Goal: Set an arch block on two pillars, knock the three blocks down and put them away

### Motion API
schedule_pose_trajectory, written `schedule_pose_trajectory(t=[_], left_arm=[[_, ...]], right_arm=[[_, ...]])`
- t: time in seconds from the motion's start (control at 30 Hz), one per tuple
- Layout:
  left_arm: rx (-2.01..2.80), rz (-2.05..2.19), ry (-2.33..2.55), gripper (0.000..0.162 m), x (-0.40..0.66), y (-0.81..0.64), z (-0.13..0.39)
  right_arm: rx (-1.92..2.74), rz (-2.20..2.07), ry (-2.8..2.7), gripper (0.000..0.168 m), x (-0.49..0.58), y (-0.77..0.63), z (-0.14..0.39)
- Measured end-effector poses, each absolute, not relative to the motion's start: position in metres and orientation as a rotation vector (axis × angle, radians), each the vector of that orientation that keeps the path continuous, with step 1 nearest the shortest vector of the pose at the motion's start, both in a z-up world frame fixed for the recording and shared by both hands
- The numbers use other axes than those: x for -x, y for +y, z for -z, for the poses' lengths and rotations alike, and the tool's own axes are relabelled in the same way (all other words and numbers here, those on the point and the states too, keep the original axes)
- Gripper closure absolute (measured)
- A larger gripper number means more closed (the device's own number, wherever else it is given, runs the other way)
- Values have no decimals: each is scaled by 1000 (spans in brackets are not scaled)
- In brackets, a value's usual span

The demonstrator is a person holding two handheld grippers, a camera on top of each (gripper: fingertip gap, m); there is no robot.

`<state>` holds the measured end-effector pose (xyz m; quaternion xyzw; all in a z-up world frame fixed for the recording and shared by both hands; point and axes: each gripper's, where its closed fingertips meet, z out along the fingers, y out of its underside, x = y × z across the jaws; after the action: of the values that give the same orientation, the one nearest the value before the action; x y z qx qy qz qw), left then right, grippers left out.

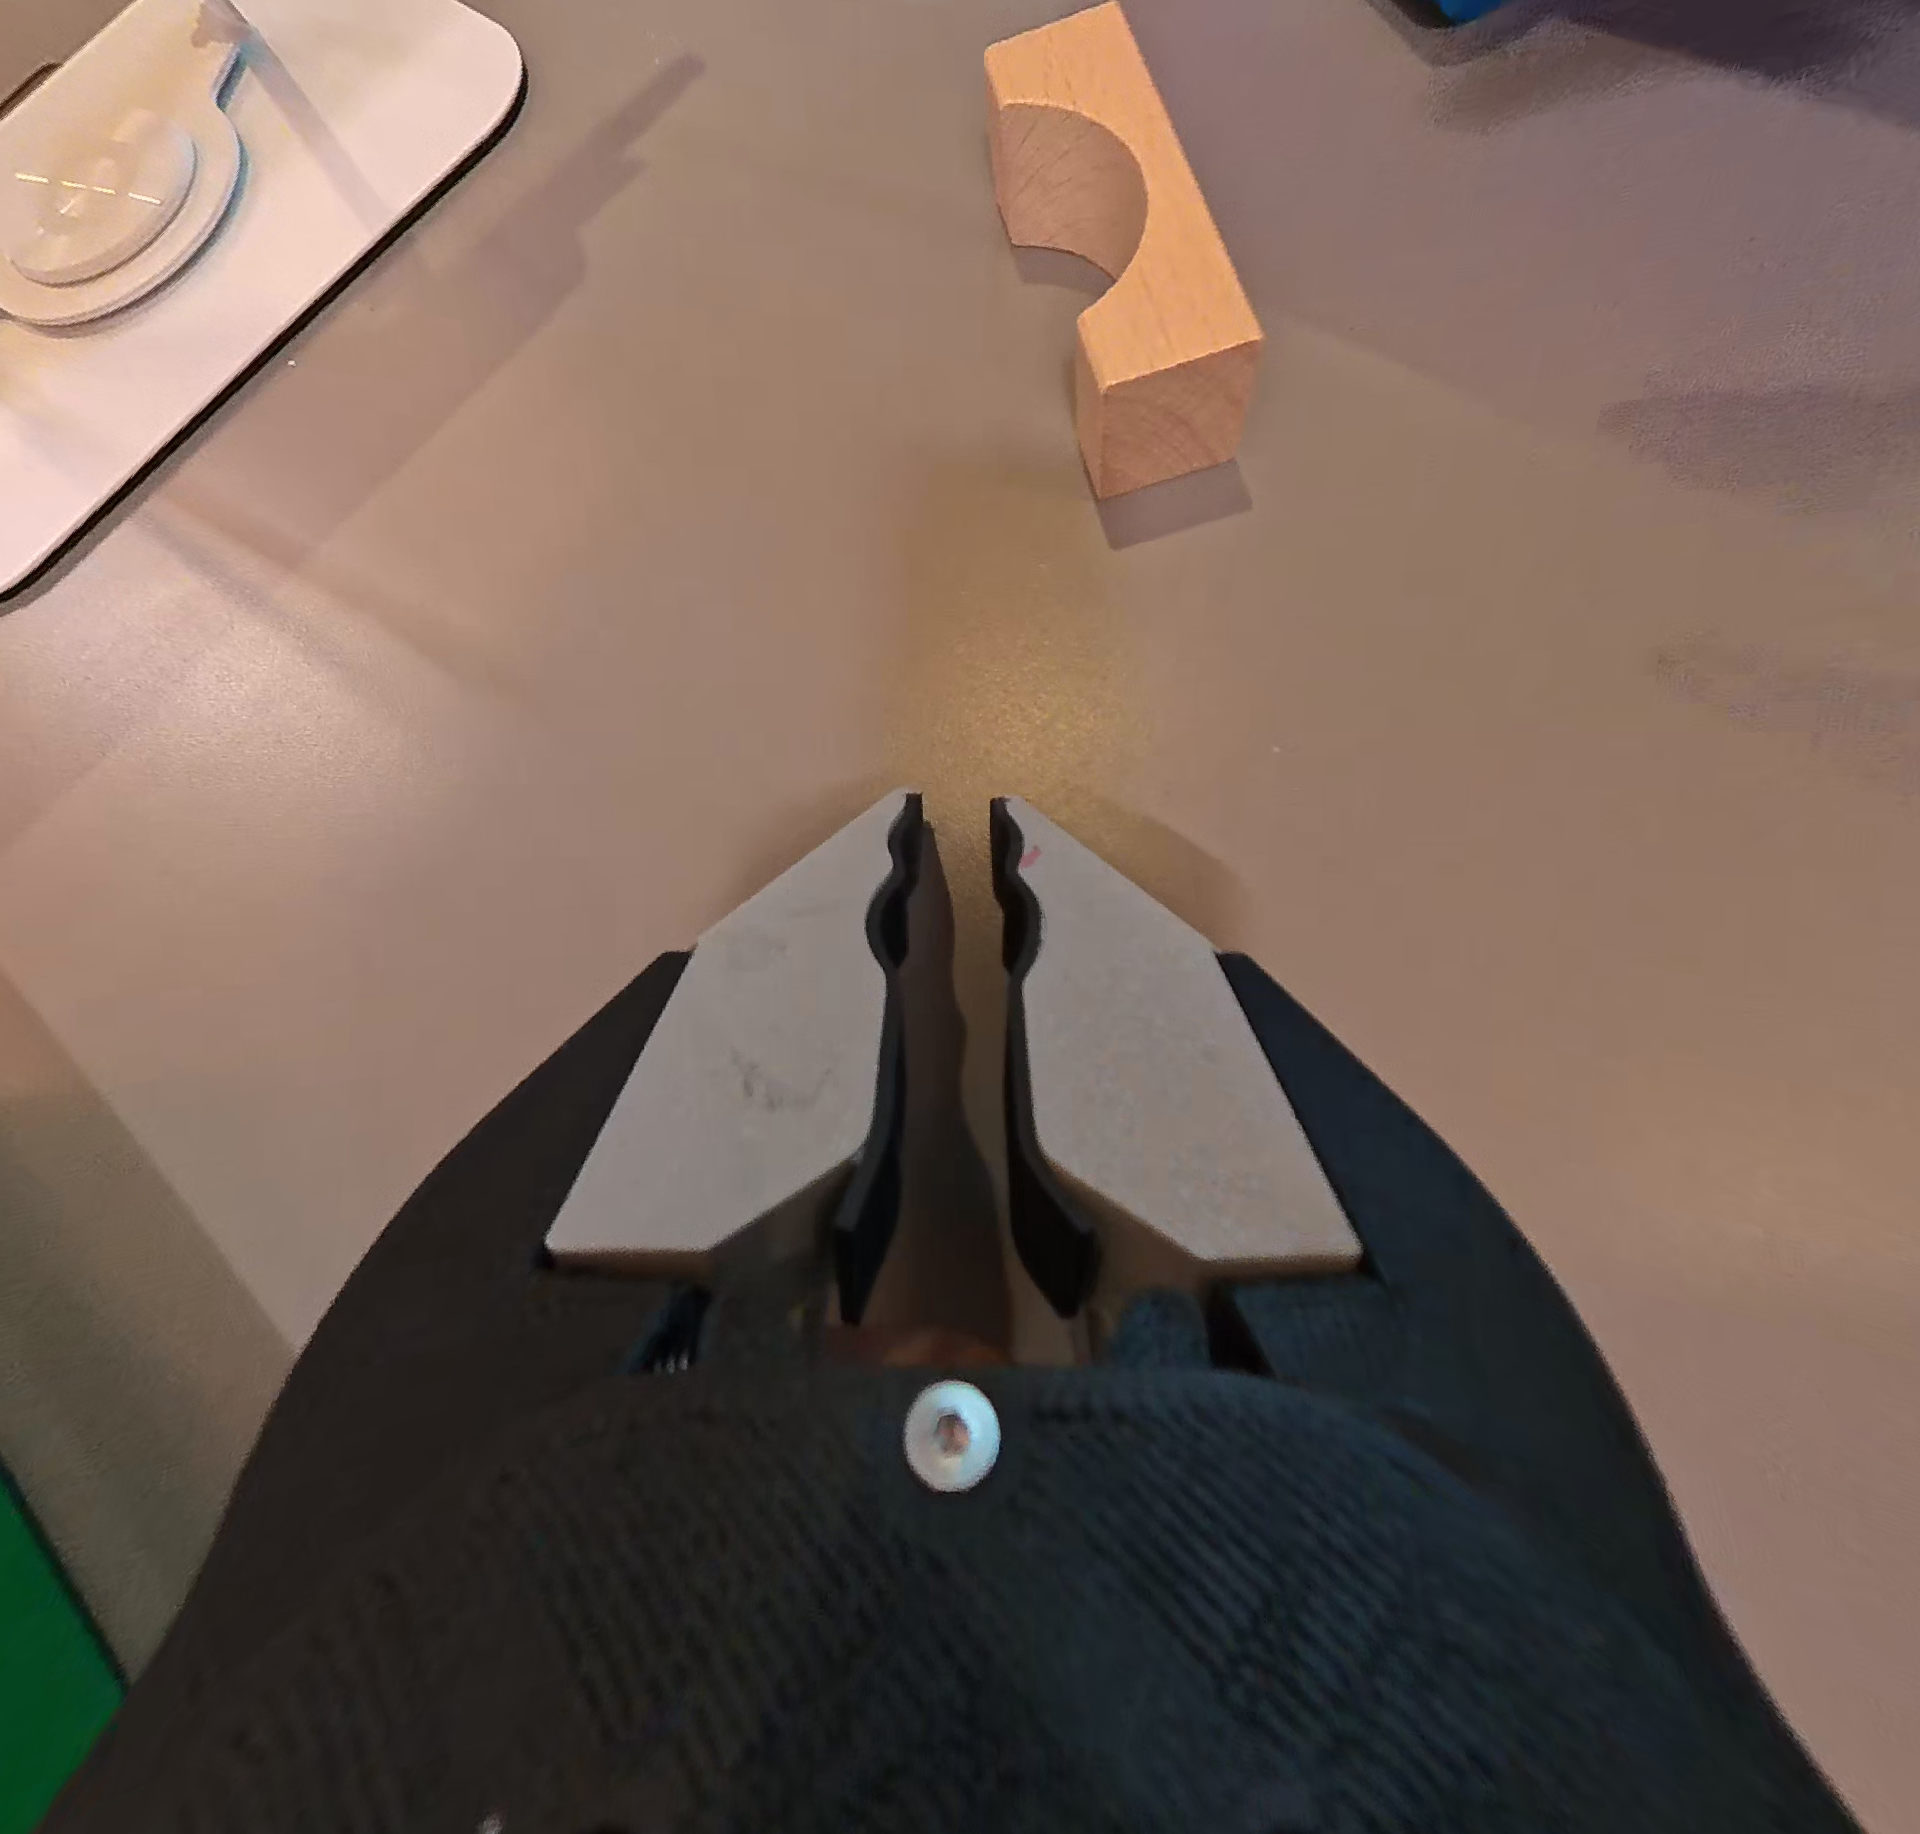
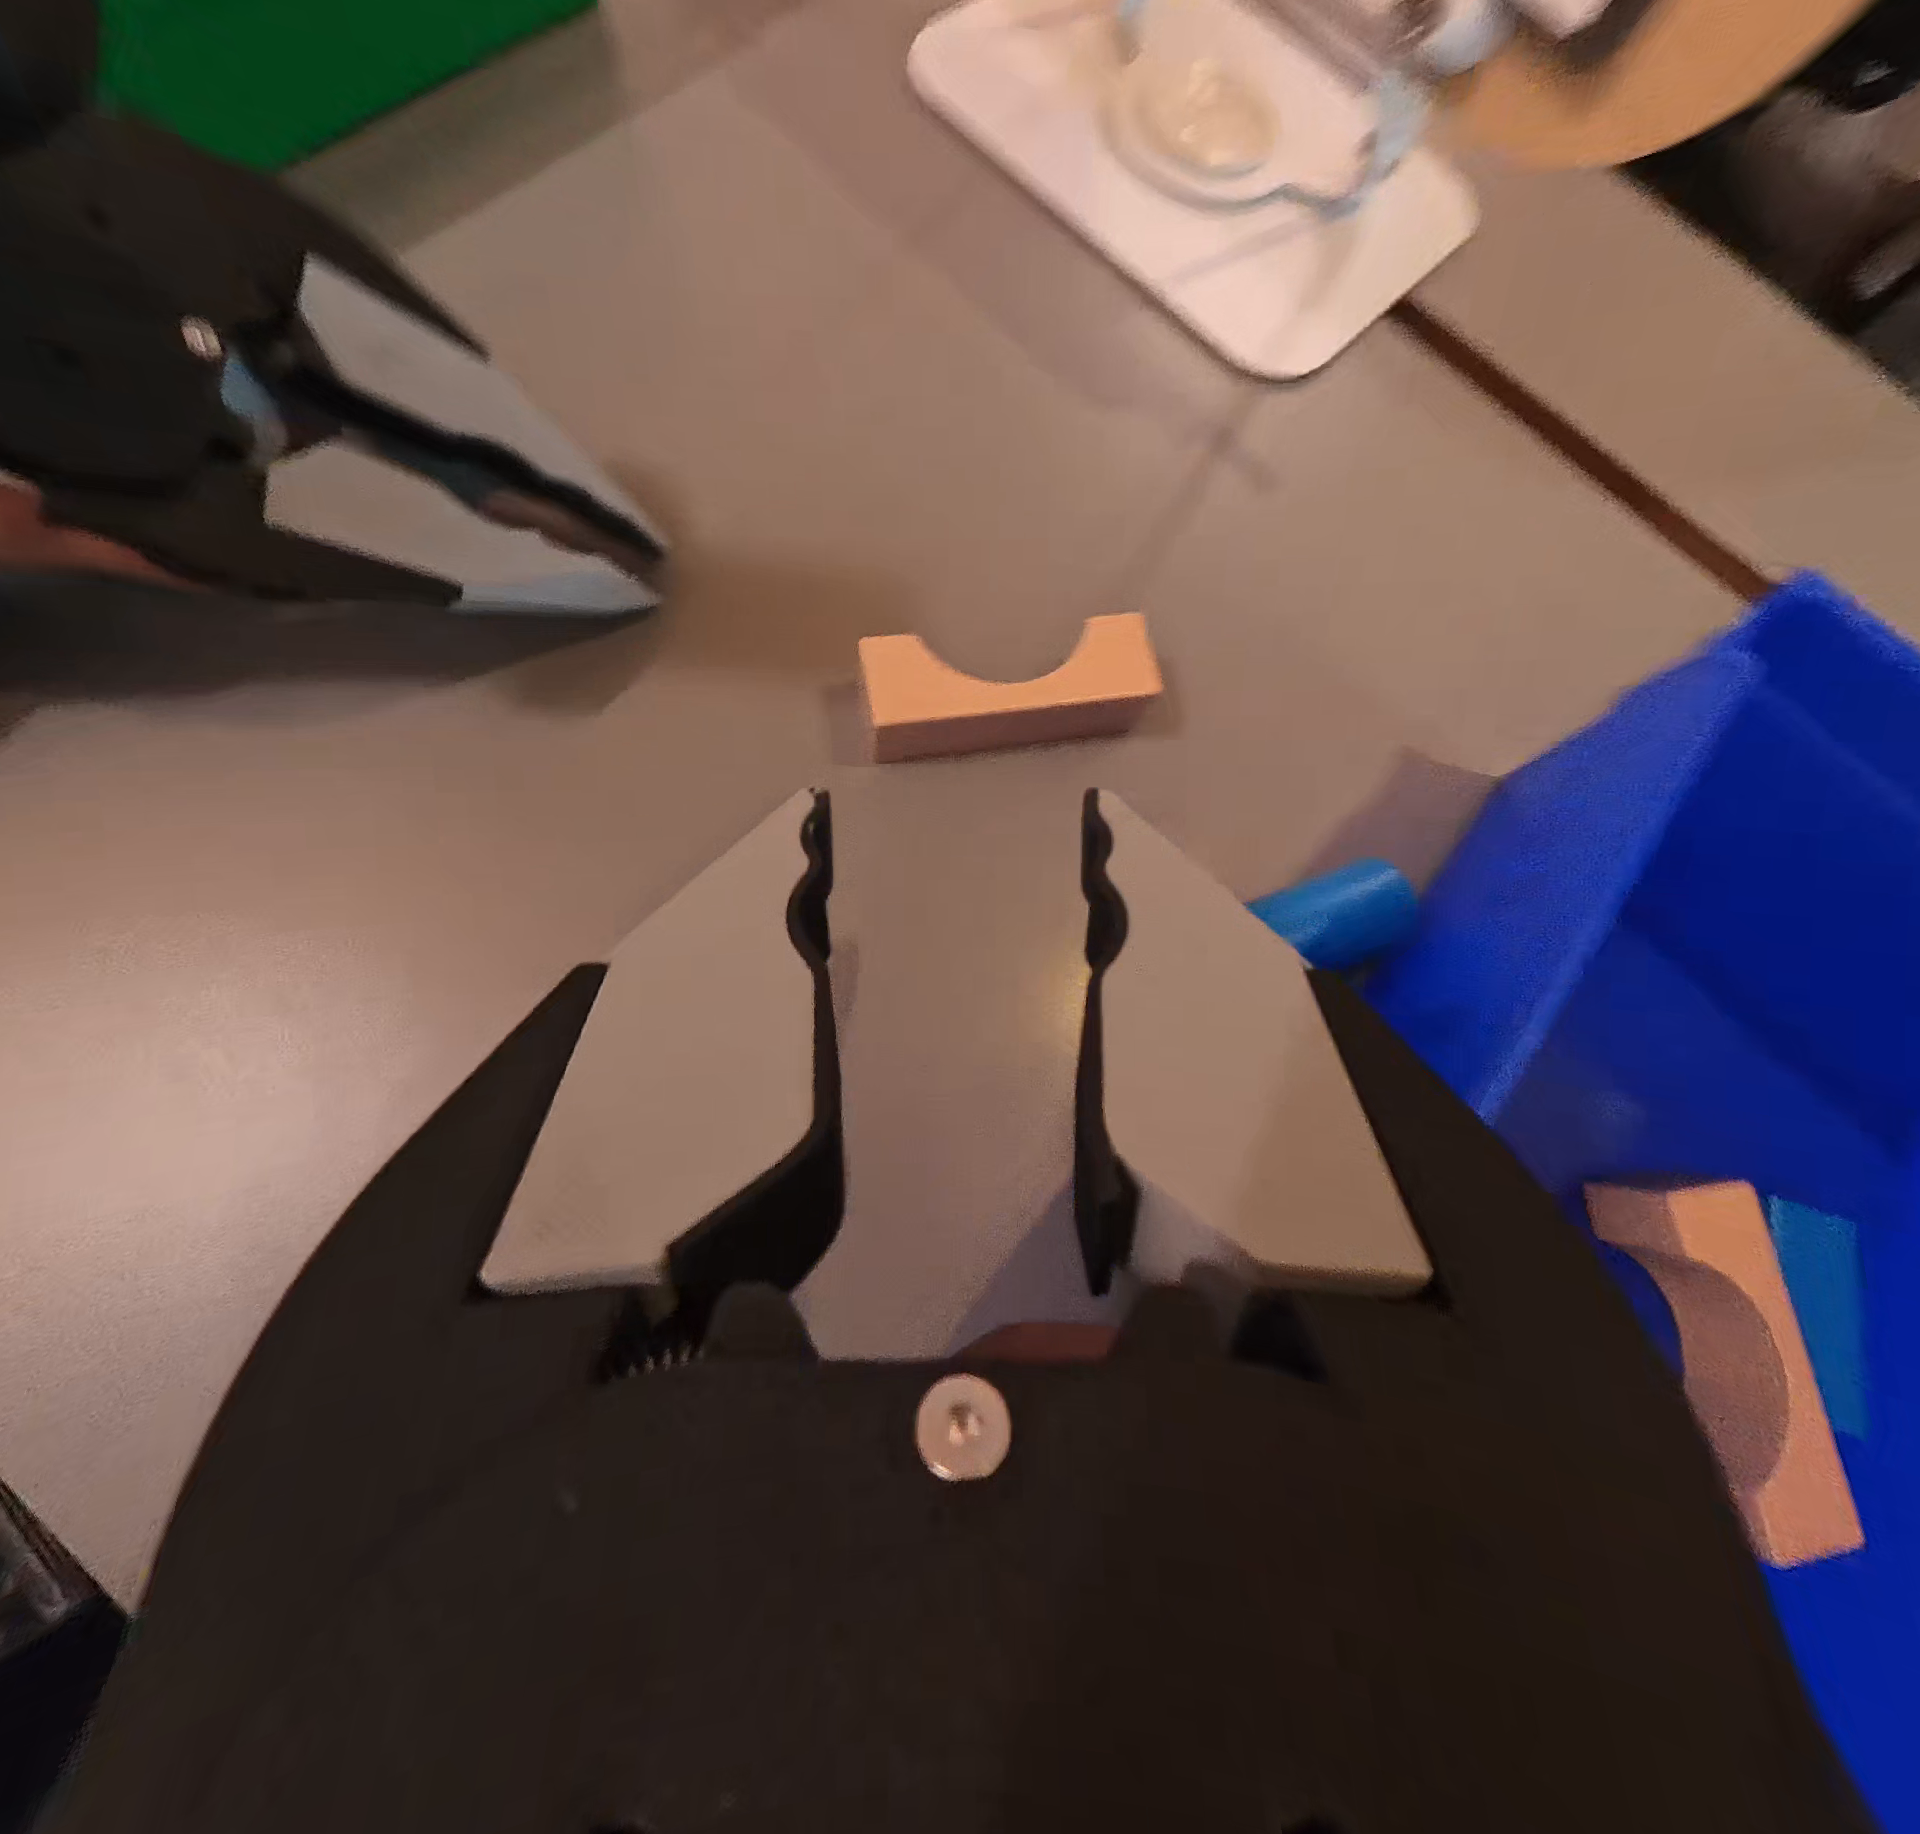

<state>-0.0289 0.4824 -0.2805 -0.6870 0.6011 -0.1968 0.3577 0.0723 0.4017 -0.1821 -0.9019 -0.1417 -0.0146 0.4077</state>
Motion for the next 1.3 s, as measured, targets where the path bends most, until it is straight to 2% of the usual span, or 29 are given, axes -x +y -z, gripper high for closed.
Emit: schedule_pose_trajectory(t=[0.1, 0.23, 0.43, 0.57, 0.63, 0.73, 0.8, 0.93, 1.07, 1.13, 1.3], left_arm=[[1774, 510, 1551, 151, 29, 482, 280], [1790, 532, 1545, 150, 30, 483, 280], [1789, 539, 1552, 148, 31, 483, 280], [1769, 518, 1563, 151, 31, 482, 280], [1772, 522, 1561, 151, 31, 482, 280], [1782, 535, 1557, 150, 31, 482, 280], [1780, 534, 1559, 150, 31, 482, 280], [1766, 517, 1567, 152, 30, 481, 280], [1770, 526, 1567, 152, 31, 481, 280], [1771, 528, 1567, 152, 31, 481, 280], [1762, 517, 1572, 153, 31, 480, 280]], right_arm=[[2398, 97, -426, 114, -73, 417, 207], [2445, -105, -390, 102, -66, 436, 210], [2472, -129, -382, 102, -77, 457, 230], [2441, -94, -461, 96, -70, 467, 247], [2436, -149, -489, 77, -65, 467, 250], [2411, -173, -549, 61, -65, 467, 246], [2444, -181, -544, 60, -65, 466, 249], [2540, 32, -552, 38, -84, 475, 272], [2556, 25, -535, 40, -86, 482, 285], [2537, -37, -526, 61, -83, 484, 285], [2539, -33, -535, 61, -83, 480, 285]])
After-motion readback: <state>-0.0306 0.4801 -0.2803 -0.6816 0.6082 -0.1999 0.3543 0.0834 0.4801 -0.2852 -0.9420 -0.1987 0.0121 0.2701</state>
